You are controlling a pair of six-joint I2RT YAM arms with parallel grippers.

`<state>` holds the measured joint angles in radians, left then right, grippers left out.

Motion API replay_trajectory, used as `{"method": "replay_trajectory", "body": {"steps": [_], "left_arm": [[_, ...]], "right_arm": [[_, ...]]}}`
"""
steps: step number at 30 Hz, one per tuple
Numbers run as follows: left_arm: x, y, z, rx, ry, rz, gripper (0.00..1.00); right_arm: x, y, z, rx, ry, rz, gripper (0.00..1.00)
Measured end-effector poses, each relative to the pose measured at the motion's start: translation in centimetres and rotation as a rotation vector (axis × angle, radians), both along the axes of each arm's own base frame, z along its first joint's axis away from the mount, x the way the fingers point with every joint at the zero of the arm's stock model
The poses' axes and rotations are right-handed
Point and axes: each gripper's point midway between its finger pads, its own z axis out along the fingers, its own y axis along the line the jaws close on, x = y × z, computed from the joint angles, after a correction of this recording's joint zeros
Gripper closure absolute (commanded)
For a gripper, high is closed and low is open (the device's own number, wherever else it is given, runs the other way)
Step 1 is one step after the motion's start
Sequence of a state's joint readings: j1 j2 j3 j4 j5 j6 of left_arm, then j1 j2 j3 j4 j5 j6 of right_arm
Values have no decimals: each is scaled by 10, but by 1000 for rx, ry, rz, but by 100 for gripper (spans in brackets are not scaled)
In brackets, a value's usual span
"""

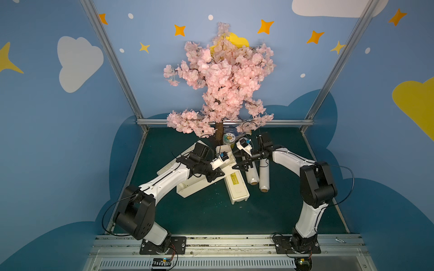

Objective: Put plastic wrap rolls into dispensers
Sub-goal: Place the plastic wrap cutting box at the center of the board.

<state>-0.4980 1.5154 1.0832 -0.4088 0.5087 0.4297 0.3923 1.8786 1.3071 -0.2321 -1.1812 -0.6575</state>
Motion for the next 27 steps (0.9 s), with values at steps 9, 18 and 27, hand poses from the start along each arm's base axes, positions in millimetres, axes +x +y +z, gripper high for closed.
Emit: {"method": "replay_trajectory", "body": {"steps": [9,18,27], "left_arm": [[1,11,13,-11,-25,148,97],[16,46,-8,101,59,423,97],[50,61,-39,199,224,737,97]], "right_arm": [[15,-8,24,61,-19,-93,7],[64,-60,41,52,-30,-339,7],[97,-86,12,-94,99,-683,7]]}}
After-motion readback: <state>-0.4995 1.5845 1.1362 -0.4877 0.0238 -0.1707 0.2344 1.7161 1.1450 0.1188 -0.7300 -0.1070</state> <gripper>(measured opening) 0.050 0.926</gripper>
